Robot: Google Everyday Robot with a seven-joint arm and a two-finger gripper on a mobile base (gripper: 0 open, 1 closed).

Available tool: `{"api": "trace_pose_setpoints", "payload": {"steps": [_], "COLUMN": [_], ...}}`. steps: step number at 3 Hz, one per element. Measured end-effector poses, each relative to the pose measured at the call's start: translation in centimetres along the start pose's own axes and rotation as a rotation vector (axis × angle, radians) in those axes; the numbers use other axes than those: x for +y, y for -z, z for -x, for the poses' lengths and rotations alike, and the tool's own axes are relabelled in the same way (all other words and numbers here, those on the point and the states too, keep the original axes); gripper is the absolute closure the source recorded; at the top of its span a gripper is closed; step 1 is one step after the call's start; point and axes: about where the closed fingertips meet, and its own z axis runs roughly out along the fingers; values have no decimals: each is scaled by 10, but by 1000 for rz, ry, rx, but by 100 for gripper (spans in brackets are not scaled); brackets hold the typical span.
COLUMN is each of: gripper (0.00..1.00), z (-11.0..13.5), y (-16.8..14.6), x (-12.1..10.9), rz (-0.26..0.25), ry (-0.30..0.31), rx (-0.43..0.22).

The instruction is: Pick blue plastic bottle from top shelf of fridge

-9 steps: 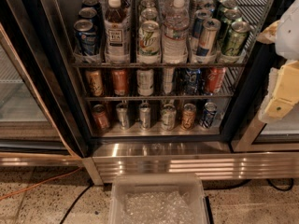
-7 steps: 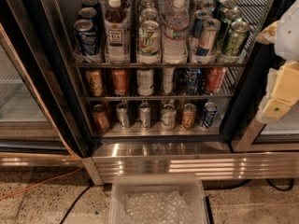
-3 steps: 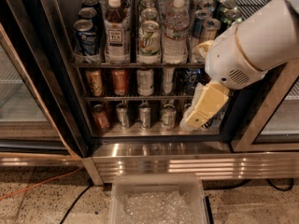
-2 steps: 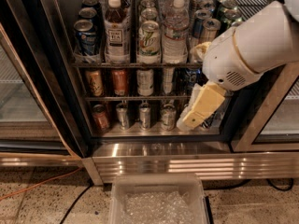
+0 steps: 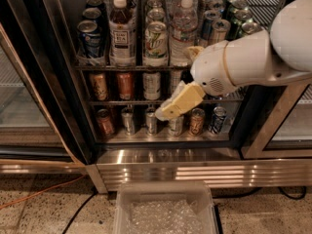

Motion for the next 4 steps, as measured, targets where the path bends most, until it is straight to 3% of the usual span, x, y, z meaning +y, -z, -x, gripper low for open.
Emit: {"api": "trace_pose_setpoints", "payload": {"steps": [1,2,3,4], "gripper": [0,0,0,0], "z": [15,27,27,39], "y": [-22,-48,-48,-65], "x": [-22,-29,-29,-29], "rz": [-53,-46,-46,-54], "ry": [-52,-84,-84,-108], "rx": [-137,-206,-206,-300]}}
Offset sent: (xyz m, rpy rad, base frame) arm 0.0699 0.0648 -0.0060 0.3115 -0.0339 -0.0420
